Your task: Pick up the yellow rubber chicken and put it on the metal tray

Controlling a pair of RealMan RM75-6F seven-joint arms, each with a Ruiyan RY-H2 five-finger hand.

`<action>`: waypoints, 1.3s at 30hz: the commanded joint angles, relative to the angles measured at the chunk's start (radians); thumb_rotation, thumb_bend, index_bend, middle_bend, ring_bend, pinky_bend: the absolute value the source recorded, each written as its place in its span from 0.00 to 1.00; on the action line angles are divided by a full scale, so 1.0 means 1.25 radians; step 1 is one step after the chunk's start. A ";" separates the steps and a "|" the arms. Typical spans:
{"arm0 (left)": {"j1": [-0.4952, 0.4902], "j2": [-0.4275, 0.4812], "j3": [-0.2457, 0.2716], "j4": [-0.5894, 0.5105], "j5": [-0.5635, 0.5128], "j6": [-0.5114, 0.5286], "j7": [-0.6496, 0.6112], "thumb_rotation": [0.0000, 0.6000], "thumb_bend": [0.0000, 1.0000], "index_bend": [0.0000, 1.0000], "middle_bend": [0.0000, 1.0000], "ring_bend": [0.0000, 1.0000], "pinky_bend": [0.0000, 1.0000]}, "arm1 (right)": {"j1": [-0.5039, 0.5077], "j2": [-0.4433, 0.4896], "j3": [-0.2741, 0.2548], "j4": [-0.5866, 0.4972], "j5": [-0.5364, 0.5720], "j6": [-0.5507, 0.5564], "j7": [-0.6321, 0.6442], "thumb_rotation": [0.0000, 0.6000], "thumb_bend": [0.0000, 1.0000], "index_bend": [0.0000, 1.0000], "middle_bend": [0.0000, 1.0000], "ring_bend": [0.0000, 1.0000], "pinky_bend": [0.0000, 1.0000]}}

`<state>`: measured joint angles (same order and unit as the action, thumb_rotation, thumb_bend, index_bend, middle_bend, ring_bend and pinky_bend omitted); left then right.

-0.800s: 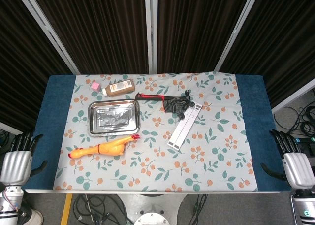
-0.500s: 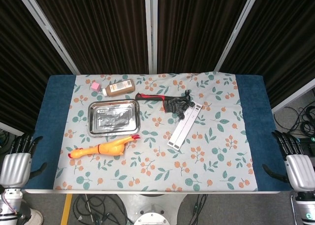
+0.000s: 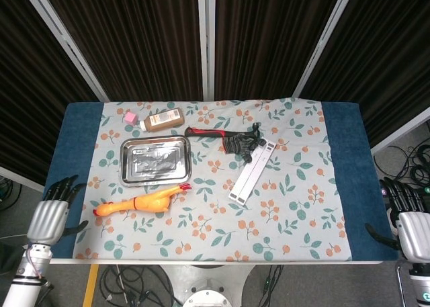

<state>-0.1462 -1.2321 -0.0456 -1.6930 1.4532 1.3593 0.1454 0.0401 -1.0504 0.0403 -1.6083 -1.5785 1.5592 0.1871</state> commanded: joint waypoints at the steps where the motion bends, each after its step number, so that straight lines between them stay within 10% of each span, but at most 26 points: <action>1: -0.048 -0.037 -0.015 0.009 -0.065 -0.091 -0.021 1.00 0.16 0.23 0.19 0.12 0.13 | 0.000 0.001 0.001 0.001 0.006 -0.005 0.001 1.00 0.14 0.00 0.05 0.00 0.01; 39: -0.177 -0.253 -0.056 0.139 -0.345 -0.225 0.128 1.00 0.21 0.46 0.46 0.37 0.42 | 0.009 -0.003 0.005 0.008 0.022 -0.033 0.013 1.00 0.10 0.00 0.04 0.00 0.01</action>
<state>-0.3649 -1.5447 -0.1176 -1.5242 1.0184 1.0823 0.3105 0.0507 -1.0543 0.0468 -1.5978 -1.5514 1.5185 0.2041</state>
